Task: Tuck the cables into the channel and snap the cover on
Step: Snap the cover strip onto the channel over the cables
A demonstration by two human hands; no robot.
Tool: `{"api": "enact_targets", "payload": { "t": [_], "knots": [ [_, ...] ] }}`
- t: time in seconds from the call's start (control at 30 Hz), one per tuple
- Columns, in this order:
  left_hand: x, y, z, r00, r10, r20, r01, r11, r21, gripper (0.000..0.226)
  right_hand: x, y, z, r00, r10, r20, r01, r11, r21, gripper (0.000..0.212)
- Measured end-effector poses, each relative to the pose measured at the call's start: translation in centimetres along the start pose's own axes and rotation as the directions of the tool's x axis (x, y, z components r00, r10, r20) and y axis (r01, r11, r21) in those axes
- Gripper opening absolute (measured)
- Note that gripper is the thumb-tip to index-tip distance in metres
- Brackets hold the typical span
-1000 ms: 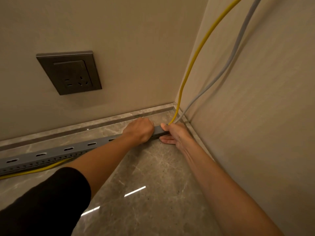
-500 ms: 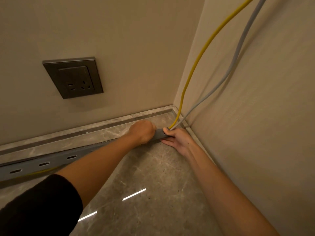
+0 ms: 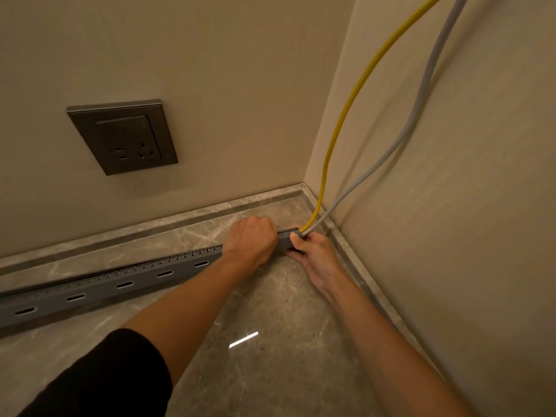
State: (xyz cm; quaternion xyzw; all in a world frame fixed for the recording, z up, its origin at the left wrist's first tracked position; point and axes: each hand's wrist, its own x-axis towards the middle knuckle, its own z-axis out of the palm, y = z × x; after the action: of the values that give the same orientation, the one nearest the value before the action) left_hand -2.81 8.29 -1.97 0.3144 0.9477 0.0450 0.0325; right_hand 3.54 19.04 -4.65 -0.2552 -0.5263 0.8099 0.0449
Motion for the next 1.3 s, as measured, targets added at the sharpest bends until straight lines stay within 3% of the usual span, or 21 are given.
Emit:
{"api": "enact_targets", "payload": {
  "t": [0.1,0.27,0.4,0.5,0.63,0.77,0.83,0.9,1.03,1.3],
  "knots": [
    [0.0,0.0,-0.1,0.999,0.029,-0.021,-0.029,1.0,0.001,0.023,-0.2,0.1,0.0,1.0,-0.013,0.017,0.012,0.999,0.033,0.017],
    [-0.1,0.8,-0.1,0.998,-0.055,-0.013,0.053,0.991,-0.127,0.022,-0.6,-0.1,0.2,1.0,0.007,0.004,-0.008,0.981,0.194,0.02],
    [-0.9,1.5,0.3,0.993,-0.104,-0.051,0.093,0.976,-0.197,0.017,-0.5,0.2,2.1,0.967,0.055,-0.249,0.04,0.931,0.363,0.036],
    [-1.6,1.9,0.4,0.993,-0.093,-0.071,0.079,0.979,-0.186,0.017,-0.2,0.3,3.8,0.874,0.1,-0.475,0.101,0.919,0.38,0.037],
    [-2.4,1.8,-0.1,0.994,-0.05,-0.099,0.03,0.981,-0.192,0.013,-0.1,-0.1,4.6,0.744,0.036,-0.667,0.214,0.933,0.289,0.038],
    [-2.3,0.0,-1.5,0.997,-0.013,0.071,0.045,0.883,-0.466,0.03,0.1,-0.5,4.9,0.708,0.016,-0.706,0.215,0.947,0.237,0.045],
    [-2.4,-1.4,-2.2,0.974,0.123,0.192,-0.005,0.852,-0.523,0.023,0.2,-0.6,5.0,0.704,0.008,-0.71,0.195,0.959,0.205,0.044],
    [-2.3,-2.5,-2.7,0.936,0.241,0.255,-0.104,0.885,-0.454,0.023,0.2,-0.8,5.2,0.7,0.0,-0.714,0.185,0.966,0.182,0.042],
    [-2.0,-2.4,-3.1,0.918,0.269,0.292,-0.208,0.952,-0.224,0.037,0.2,-0.9,5.4,0.701,-0.005,-0.713,0.187,0.966,0.177,0.041],
    [-4.2,-0.3,-1.7,0.986,0.158,0.055,-0.147,0.976,-0.159,0.029,0.4,-1.2,5.6,0.702,0.025,-0.712,0.192,0.956,0.223,0.035]
  ]
}}
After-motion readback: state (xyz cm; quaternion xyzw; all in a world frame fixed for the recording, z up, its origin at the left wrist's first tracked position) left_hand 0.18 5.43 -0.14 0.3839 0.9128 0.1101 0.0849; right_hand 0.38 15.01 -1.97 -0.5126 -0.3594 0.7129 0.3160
